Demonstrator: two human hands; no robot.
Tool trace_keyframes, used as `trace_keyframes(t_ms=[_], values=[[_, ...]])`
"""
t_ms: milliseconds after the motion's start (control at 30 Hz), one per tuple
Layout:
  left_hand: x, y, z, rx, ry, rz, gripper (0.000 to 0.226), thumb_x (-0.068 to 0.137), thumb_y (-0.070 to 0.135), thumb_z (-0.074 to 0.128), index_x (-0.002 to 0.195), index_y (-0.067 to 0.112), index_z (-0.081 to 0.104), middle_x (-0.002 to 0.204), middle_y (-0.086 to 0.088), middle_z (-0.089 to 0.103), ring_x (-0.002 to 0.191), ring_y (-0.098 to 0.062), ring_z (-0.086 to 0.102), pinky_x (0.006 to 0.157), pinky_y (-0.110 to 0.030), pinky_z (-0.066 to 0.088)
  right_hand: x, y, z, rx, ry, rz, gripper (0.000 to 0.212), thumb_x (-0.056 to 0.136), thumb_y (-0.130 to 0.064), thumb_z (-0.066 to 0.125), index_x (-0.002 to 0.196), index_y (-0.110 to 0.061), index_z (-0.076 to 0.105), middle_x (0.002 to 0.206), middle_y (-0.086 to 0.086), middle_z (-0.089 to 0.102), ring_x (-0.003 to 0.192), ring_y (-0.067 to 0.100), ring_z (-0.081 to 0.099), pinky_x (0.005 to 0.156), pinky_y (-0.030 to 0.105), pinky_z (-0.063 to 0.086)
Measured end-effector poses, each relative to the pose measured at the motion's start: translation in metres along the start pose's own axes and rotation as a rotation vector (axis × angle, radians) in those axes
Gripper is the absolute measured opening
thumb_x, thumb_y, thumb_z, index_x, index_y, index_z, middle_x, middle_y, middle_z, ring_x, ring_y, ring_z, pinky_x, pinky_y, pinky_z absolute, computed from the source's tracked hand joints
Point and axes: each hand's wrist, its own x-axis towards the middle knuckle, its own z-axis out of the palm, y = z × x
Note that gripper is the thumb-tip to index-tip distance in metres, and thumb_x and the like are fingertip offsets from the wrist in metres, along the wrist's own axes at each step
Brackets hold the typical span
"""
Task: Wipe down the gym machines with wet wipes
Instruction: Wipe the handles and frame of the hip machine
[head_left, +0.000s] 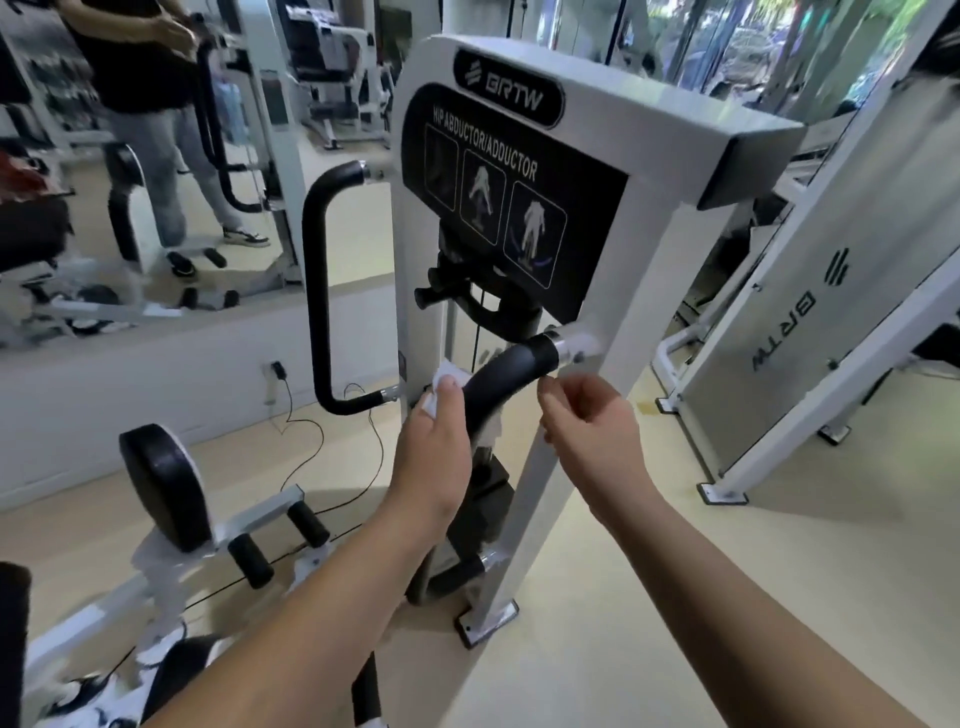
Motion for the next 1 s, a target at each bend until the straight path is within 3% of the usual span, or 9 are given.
trace_keyframes(t_ms=[100,200,333,500,600,700,800,933,1000], values=[[0.012,0.021,0.009,0.068,0.053,0.146,0.055,0.11,0.049,0.027,0.1,0.01,0.064,0.078,-0.006,0.063,0.075,-0.016,0.06,0.067,-0.031,0.046,0.018,0.002,-0.019,-0.146,0.178,-0.151,0.044,0.076,-0.054,0.074,0.101,-0.026,0.052,0.094,-0.007,0.054,0.085,0.013,0.054,0.074,0.031,0.046],[0.024,0.044,0.023,0.258,0.035,0.367,0.051,0.109,0.048,0.026,0.101,0.011,0.06,0.093,-0.011,0.066,0.09,-0.024,0.063,0.083,-0.043,0.051,0.026,0.008,-0.032,-0.063,0.259,-0.122,0.084,0.069,-0.07,0.074,0.132,-0.027,0.037,0.128,-0.002,0.04,0.123,0.017,0.043,0.105,0.036,0.041],[0.025,0.031,0.051,0.888,0.107,0.703,0.026,0.106,0.036,0.031,0.096,0.021,0.051,0.089,0.006,0.048,0.083,-0.025,0.05,0.07,-0.039,0.041,0.052,0.006,-0.041,0.088,0.269,0.037,0.129,0.057,-0.084,0.077,0.157,-0.031,0.015,0.155,-0.004,0.024,0.148,0.023,0.024,0.122,0.054,0.028],[0.014,-0.008,0.056,1.07,0.211,0.851,0.06,0.094,0.026,0.046,0.147,0.0,0.05,0.144,-0.019,0.053,0.129,-0.04,0.05,0.105,-0.052,0.042,0.081,-0.001,-0.017,0.106,0.281,0.129,0.135,0.058,-0.068,0.084,0.162,-0.032,0.005,0.163,0.0,0.019,0.152,0.027,0.019,0.122,0.058,0.026],[0.022,-0.015,0.05,1.155,0.188,0.93,0.066,0.089,0.027,0.049,0.149,-0.001,0.048,0.145,-0.023,0.052,0.13,-0.042,0.05,0.105,-0.052,0.044,0.086,0.002,-0.004,0.2,0.376,0.133,0.122,0.056,-0.061,0.077,0.158,-0.038,0.013,0.149,-0.001,0.032,0.141,0.028,0.032,0.116,0.059,0.033],[0.034,0.017,0.055,1.159,0.191,0.813,0.032,0.097,0.029,0.045,0.112,0.007,0.061,0.104,-0.012,0.06,0.089,-0.038,0.058,0.069,-0.042,0.045,0.089,0.006,-0.001,0.213,0.401,0.081,0.117,0.057,-0.059,0.076,0.154,-0.037,0.014,0.132,-0.005,0.035,0.13,0.026,0.036,0.113,0.058,0.035],[0.054,0.055,0.056,1.09,-0.01,0.516,0.025,0.104,0.031,0.037,0.083,0.02,0.044,0.086,-0.007,0.056,0.076,-0.035,0.05,0.067,-0.039,0.039,0.09,0.007,0.002,0.218,0.411,0.06,0.114,0.06,-0.056,0.076,0.154,-0.035,0.015,0.127,-0.007,0.033,0.127,0.023,0.035,0.114,0.056,0.035],[0.073,0.074,0.045,0.267,-0.443,-0.119,0.034,0.105,0.035,0.038,0.088,0.011,0.054,0.074,-0.016,0.06,0.052,-0.026,0.046,0.052,-0.034,0.037,0.089,0.006,0.002,0.221,0.408,0.055,0.116,0.056,-0.061,0.072,0.153,-0.035,0.015,0.126,-0.01,0.03,0.13,0.023,0.034,0.114,0.057,0.034],[0.078,0.075,0.04,0.106,-0.515,-0.246,0.029,0.105,0.031,0.039,0.096,0.009,0.054,0.07,-0.017,0.053,0.047,-0.023,0.04,0.048,-0.031,0.032,0.089,0.006,0.001,0.223,0.391,0.045,0.115,0.056,-0.061,0.073,0.152,-0.037,0.015,0.124,-0.011,0.029,0.129,0.022,0.034,0.115,0.057,0.034]])
